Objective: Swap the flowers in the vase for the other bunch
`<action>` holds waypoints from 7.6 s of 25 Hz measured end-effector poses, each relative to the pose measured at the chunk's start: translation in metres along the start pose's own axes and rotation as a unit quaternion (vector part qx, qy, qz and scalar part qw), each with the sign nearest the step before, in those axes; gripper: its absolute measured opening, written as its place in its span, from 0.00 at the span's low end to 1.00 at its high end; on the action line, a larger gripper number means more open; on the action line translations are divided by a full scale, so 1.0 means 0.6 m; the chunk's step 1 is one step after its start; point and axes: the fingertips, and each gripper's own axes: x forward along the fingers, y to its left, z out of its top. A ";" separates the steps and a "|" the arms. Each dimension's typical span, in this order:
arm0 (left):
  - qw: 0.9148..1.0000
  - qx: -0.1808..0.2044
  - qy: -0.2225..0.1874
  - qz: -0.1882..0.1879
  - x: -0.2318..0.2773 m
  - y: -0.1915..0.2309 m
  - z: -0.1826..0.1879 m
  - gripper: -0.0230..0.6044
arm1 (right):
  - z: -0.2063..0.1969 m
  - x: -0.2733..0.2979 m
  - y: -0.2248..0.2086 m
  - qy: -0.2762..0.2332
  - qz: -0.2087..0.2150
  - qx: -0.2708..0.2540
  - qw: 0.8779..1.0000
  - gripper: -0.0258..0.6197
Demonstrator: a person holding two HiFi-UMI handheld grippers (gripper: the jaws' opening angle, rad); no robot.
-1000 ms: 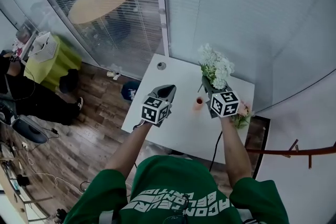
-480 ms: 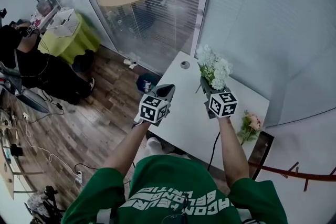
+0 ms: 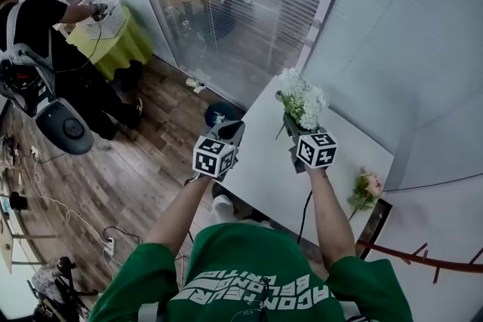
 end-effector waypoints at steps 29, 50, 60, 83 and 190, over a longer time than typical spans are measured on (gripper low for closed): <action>0.996 -0.051 0.072 -0.017 -0.015 0.125 -0.112 0.04 | -0.372 0.161 0.012 0.249 -0.012 0.197 0.948 0.16; 0.990 -0.055 0.119 -0.045 0.036 0.181 -0.133 0.04 | -0.493 0.209 -0.016 0.312 -0.033 0.323 0.893 0.16; 0.989 -0.055 0.124 -0.065 0.053 0.193 -0.128 0.04 | -0.492 0.205 0.000 0.307 -0.050 0.333 0.890 0.25; 0.983 -0.021 0.112 -0.142 0.083 0.135 -0.100 0.04 | -0.448 0.127 -0.018 0.266 -0.116 0.310 0.905 0.34; 0.883 0.132 0.152 -0.424 0.232 -0.659 -0.145 0.04 | -0.382 -0.691 -0.361 0.063 -0.461 0.245 0.850 0.07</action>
